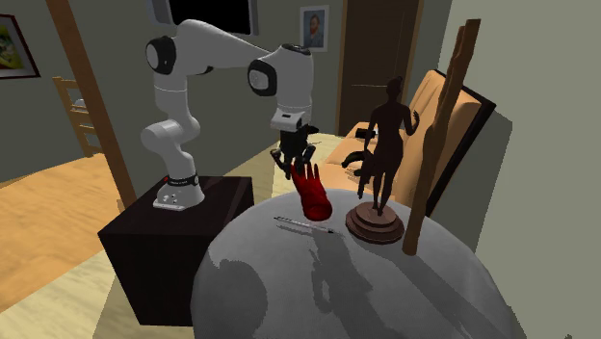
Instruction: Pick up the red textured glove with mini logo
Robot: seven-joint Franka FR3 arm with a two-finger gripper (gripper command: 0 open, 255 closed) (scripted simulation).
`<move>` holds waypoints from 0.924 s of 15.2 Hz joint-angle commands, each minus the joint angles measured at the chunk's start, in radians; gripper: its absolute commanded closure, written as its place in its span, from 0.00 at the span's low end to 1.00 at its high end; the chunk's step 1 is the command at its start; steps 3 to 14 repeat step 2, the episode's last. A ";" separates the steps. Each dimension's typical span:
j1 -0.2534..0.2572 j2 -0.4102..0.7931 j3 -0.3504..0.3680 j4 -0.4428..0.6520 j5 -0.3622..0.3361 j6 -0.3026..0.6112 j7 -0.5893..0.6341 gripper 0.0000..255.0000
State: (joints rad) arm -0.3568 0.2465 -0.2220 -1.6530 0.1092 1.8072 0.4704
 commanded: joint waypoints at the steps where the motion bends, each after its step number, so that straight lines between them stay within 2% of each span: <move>1: 0.000 -0.001 0.000 0.012 0.000 -0.013 0.002 1.00; 14: 0.000 -0.001 0.000 0.013 0.000 -0.013 0.002 1.00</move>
